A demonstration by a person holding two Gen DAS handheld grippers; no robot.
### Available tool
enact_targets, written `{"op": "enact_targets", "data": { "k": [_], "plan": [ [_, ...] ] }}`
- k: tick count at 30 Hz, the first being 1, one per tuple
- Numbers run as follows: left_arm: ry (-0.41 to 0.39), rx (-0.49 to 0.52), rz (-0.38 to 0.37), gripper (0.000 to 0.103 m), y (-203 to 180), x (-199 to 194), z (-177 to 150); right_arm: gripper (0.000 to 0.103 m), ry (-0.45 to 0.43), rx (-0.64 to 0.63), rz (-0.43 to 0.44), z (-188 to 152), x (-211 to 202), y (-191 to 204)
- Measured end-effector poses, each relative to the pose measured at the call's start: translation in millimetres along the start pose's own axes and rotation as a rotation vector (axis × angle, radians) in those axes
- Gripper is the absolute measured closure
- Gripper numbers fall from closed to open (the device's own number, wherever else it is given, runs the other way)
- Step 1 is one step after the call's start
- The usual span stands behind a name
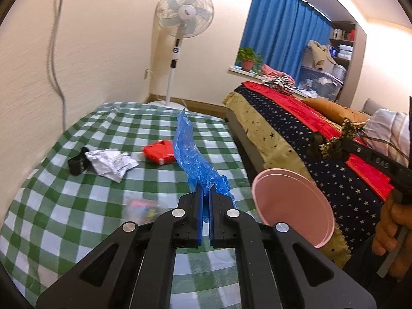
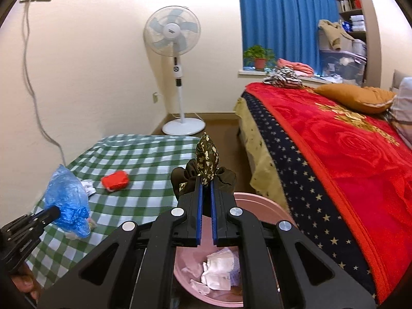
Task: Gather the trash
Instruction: 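Carry the blue bag and leopard-print cloth over the pink bin with both tools, then open both tools to drop the blue bag and cloth into the bin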
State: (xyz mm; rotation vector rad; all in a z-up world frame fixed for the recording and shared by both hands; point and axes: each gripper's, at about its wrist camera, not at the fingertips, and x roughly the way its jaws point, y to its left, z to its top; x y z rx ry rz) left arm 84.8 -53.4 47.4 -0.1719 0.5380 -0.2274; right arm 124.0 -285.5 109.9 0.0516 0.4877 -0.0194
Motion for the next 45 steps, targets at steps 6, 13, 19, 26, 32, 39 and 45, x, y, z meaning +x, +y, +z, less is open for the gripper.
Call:
{"op": "enact_targets", "data": {
  "k": [6, 13, 19, 26, 32, 39, 45],
  "plan": [
    [0.016, 0.027, -0.041, 0.1, -23, 14, -1, 0.097, 0.004, 0.019, -0.039, -2, 5, -17],
    [0.031, 0.071, -0.087, 0.1, -56, 34, 0, 0.097, 0.017, 0.063, -0.059, -3, 14, -36],
    [0.047, 0.111, -0.127, 0.1, -84, 50, 0, 0.097, 0.03, 0.078, -0.067, -3, 23, -41],
    [0.063, 0.144, -0.165, 0.1, -109, 70, 2, 0.097, 0.039, 0.108, -0.076, -3, 27, -50],
    [0.088, 0.15, -0.188, 0.1, -122, 84, 0, 0.097, 0.05, 0.131, -0.083, -4, 31, -55],
    [0.138, 0.125, -0.196, 0.068, -122, 96, -8, 0.071, 0.058, 0.148, -0.119, -5, 33, -55],
    [0.145, 0.098, -0.182, 0.068, -106, 86, -12, 0.057, 0.045, 0.13, -0.117, -6, 30, -51]
  ]
}}
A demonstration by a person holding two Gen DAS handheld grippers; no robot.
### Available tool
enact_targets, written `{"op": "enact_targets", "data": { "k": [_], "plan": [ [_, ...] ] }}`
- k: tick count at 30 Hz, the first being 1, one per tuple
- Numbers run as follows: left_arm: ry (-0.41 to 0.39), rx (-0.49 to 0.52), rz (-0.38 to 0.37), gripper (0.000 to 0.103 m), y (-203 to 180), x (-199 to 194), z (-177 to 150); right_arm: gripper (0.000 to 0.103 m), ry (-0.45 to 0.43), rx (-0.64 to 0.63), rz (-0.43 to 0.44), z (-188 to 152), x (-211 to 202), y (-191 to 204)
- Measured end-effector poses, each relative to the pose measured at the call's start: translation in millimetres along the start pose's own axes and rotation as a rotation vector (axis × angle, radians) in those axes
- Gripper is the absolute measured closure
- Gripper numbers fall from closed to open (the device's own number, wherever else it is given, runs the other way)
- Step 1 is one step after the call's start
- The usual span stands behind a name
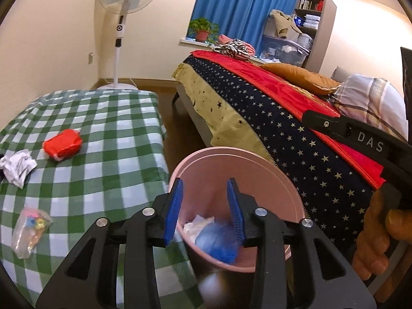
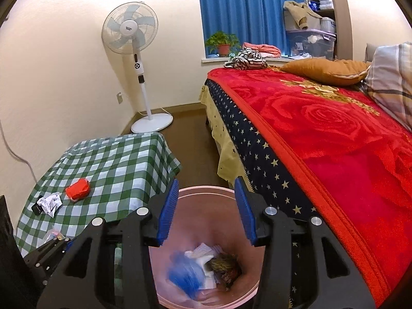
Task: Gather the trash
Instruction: 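Open both tools to drop the blue bag and cloth into the bin, then move the left tool to the clear plastic bag while the right tool approaches the red packet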
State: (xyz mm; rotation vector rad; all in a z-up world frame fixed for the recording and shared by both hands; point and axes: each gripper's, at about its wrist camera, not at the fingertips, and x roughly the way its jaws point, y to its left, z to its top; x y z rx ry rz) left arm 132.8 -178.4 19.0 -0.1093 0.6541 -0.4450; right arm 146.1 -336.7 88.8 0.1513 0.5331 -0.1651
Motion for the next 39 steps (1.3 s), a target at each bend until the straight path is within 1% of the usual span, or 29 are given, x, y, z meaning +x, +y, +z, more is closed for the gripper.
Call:
{"op": "enact_targets", "data": {
  "k": [8, 13, 15, 18, 21, 23, 24, 25, 26, 29, 35, 39],
  "plan": [
    [-0.029, -0.05, 0.065, 0.068, 34, -37, -1, 0.057, -0.022, -0.042, 0.042, -3, -10, 12],
    [-0.052, -0.07, 0.132, 0.068, 61, -65, -3, 0.057, -0.04, -0.064, 0.075, -3, -19, 24],
    [-0.063, -0.075, 0.174, 0.068, 73, -75, -8, 0.057, -0.045, -0.071, 0.088, -4, -23, 29],
    [-0.073, -0.058, 0.258, 0.068, 87, -85, -20, 0.057, -0.05, -0.087, 0.113, -5, -27, 38],
    [-0.057, -0.058, 0.339, 0.068, 106, -86, -35, 0.057, -0.05, -0.098, 0.14, -7, -29, 48],
    [-0.054, -0.072, 0.378, 0.068, 118, -88, -39, 0.057, -0.048, -0.098, 0.159, -8, -29, 56],
    [-0.052, -0.088, 0.392, 0.066, 126, -90, -42, 0.057, -0.048, -0.1, 0.166, -7, -29, 59],
    [-0.049, -0.104, 0.401, 0.066, 133, -91, -44, 0.055, -0.049, -0.104, 0.172, -7, -29, 62],
    [-0.043, -0.116, 0.409, 0.066, 138, -91, -46, 0.049, -0.05, -0.108, 0.176, -8, -29, 66],
    [-0.007, -0.155, 0.424, 0.066, 155, -89, -55, 0.037, -0.052, -0.128, 0.184, -8, -27, 79],
    [0.003, -0.201, 0.395, 0.066, 163, -84, -60, 0.023, -0.054, -0.168, 0.222, -9, -23, 107],
    [0.016, -0.218, 0.372, 0.066, 165, -74, -61, 0.019, -0.053, -0.208, 0.253, -11, -18, 125]
  ]
}}
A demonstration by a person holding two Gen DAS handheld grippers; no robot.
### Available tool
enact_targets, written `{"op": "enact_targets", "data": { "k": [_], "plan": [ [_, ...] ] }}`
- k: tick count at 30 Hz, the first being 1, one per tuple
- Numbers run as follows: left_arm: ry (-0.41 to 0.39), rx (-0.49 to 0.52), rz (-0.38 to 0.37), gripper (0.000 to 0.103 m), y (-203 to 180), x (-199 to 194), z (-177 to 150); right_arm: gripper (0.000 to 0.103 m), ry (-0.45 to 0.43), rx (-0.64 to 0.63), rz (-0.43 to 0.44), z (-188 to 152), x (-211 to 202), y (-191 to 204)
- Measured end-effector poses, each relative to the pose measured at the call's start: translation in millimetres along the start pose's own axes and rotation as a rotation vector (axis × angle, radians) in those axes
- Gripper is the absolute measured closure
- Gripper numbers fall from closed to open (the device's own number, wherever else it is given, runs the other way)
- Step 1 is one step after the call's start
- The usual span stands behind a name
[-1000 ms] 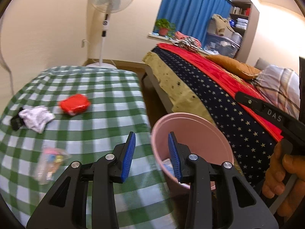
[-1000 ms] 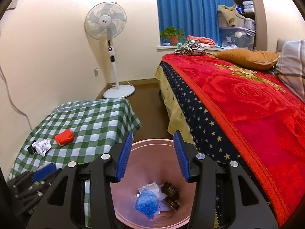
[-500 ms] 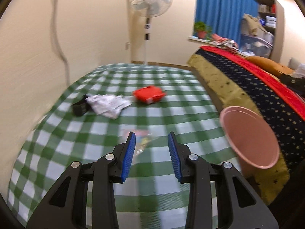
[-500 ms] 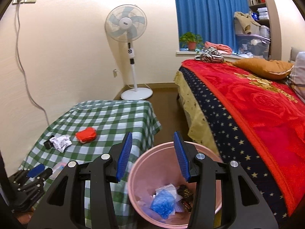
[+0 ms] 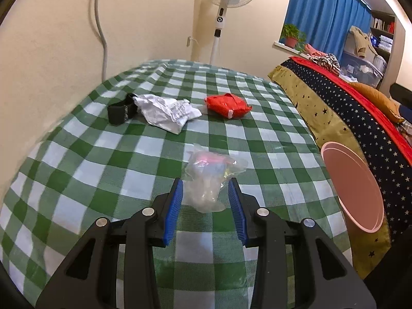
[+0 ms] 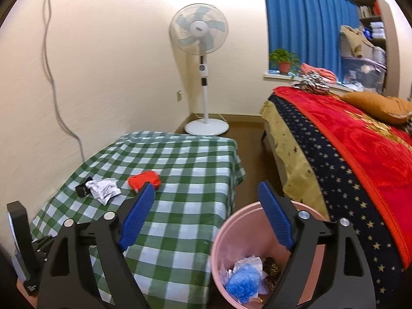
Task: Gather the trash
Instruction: 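Move the left tool to the clear plastic bag while the right tool approaches the red packet, then grasp the clear plastic bag with the left tool while the right tool grasps the red packet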
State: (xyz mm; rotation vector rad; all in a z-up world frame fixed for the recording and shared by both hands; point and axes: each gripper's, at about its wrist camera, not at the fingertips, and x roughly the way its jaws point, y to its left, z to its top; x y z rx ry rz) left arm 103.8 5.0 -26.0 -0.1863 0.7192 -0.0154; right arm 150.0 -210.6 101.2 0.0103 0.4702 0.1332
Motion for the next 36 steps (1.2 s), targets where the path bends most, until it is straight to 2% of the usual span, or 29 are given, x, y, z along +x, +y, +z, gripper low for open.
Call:
{"op": "enact_targets", "data": {
  "k": [1, 3, 6, 18, 23, 29, 36],
  "plan": [
    [0.009, 0.0, -0.005, 0.067, 0, 3, 1, 0.017, 0.003, -0.005, 0.01, 0, 3, 3],
    [0.018, -0.005, -0.012, 0.082, 0, 8, 3, 0.016, 0.013, -0.016, 0.03, 0, 10, 9],
    [0.007, -0.03, -0.001, 0.086, 3, 10, 6, 0.015, 0.028, -0.018, 0.052, -1, 22, 17],
    [-0.064, -0.086, 0.14, 0.087, 27, 14, 27, 0.013, 0.118, -0.036, 0.14, -9, 107, 62],
    [-0.085, -0.147, 0.197, 0.087, 46, 14, 30, 0.009, 0.147, -0.073, 0.181, -9, 139, 84],
    [-0.075, -0.195, 0.209, 0.087, 57, 17, 31, 0.007, 0.183, -0.126, 0.176, -8, 183, 104],
    [-0.058, -0.203, 0.204, 0.087, 56, 20, 32, 0.005, 0.3, -0.145, 0.189, -15, 234, 112]
  ]
}}
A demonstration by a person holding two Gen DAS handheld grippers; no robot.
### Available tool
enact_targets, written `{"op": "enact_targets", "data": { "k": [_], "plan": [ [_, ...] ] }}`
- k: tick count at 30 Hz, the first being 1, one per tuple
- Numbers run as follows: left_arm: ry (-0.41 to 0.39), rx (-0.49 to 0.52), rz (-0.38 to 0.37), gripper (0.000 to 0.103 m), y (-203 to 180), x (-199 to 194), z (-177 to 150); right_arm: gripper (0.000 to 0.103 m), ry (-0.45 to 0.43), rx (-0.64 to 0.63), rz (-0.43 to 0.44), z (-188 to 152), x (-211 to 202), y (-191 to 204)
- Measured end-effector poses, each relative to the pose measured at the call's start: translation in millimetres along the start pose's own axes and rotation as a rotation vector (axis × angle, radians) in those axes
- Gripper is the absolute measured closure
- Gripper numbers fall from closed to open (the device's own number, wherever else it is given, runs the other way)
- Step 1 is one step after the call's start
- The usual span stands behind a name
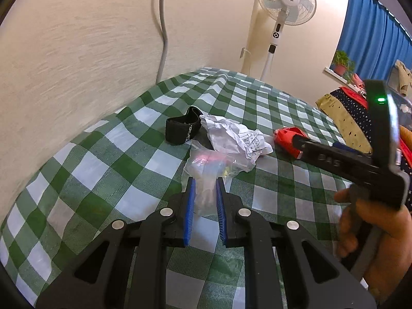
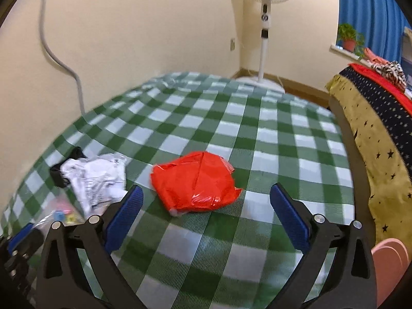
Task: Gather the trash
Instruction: 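Grasp the clear plastic bag with the left tool while the right tool grasps the red packet, then carry the clear bag and red packet over the pink bin with both tools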
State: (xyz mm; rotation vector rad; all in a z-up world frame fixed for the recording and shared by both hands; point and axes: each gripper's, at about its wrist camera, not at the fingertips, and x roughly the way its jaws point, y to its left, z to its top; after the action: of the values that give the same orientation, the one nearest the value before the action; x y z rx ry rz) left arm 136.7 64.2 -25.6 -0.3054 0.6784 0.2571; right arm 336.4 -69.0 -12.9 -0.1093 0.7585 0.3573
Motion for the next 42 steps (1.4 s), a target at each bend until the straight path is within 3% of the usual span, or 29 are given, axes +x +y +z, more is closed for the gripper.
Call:
{"op": "enact_targets", "data": {
  "k": [6, 10, 17, 29, 42],
  "plan": [
    [0.01, -0.002, -0.004, 0.087, 0, 2, 0, 0.006, 0.046, -0.03, 0.03, 6, 15, 5],
    [0.012, -0.001, -0.007, 0.087, 0, 3, 1, 0.026, 0.046, -0.031, 0.042, 6, 17, 5],
    [0.014, 0.006, -0.009, 0.088, -1, 3, 0, 0.031, -0.002, -0.04, 0.047, 3, -3, 6],
    [-0.008, 0.02, -0.03, 0.089, -7, -13, 1, 0.031, -0.066, -0.04, 0.018, -7, -70, 5],
    [-0.043, 0.085, -0.079, 0.09, -18, -45, -2, 0.031, -0.148, 0.029, -0.025, -32, -179, -16]
  ]
}}
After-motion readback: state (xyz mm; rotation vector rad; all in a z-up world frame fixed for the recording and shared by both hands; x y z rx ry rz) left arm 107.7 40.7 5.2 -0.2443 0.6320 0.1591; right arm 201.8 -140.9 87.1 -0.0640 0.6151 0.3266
